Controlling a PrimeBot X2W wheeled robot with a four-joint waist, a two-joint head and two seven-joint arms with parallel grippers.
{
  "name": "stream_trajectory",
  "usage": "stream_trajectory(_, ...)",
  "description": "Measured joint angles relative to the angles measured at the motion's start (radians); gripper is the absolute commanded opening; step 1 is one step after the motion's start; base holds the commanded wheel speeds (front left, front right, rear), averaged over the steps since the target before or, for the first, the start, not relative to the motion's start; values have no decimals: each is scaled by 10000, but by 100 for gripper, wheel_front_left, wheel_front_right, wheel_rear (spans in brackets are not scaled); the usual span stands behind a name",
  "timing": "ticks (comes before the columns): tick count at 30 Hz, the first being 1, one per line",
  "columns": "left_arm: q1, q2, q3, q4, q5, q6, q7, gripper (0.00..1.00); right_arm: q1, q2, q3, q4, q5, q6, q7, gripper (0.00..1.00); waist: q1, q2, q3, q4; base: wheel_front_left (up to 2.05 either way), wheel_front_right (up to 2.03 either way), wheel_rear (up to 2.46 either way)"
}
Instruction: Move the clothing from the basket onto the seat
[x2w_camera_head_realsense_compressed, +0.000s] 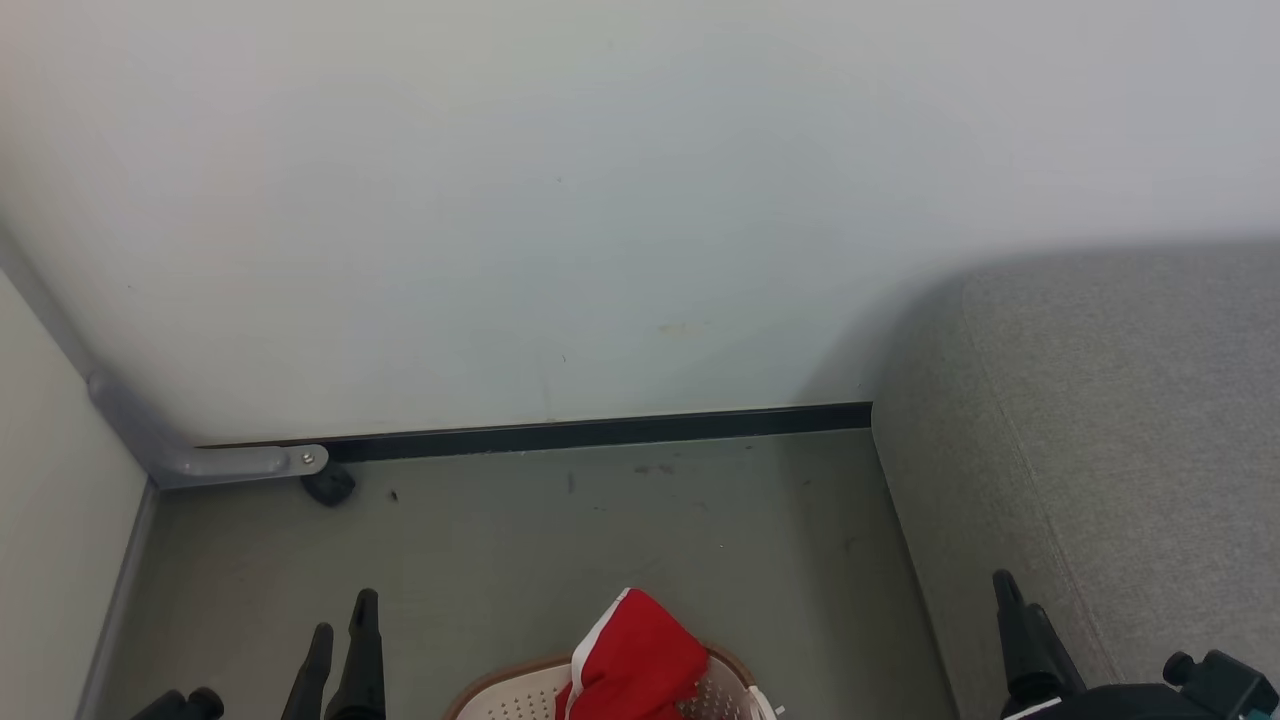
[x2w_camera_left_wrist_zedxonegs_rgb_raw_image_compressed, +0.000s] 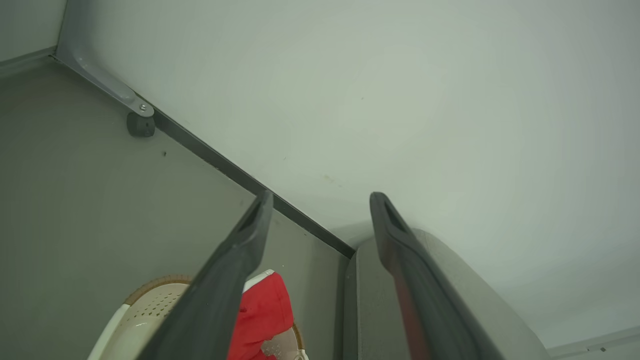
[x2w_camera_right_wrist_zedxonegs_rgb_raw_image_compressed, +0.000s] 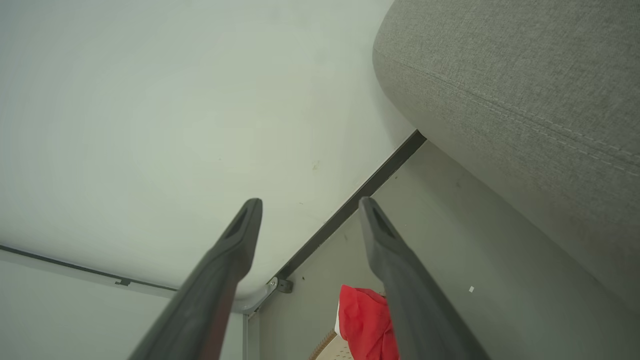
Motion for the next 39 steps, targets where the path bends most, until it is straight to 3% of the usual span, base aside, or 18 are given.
stream_trajectory(24, 14, 54, -685, -468, 4247, 614, -882, 100, -497, -454, 1532, -73, -3256, -439, -882, 100, 1, 0, 213, -17, 0, 0, 0)
stream_trajectory(39, 23, 82, -1089, -562, 6357, 959, -1406, 100, -578, -669, 2259, -94, -4966, -688, -1400, 100, 0, 0, 302, -60, 0, 0, 0)
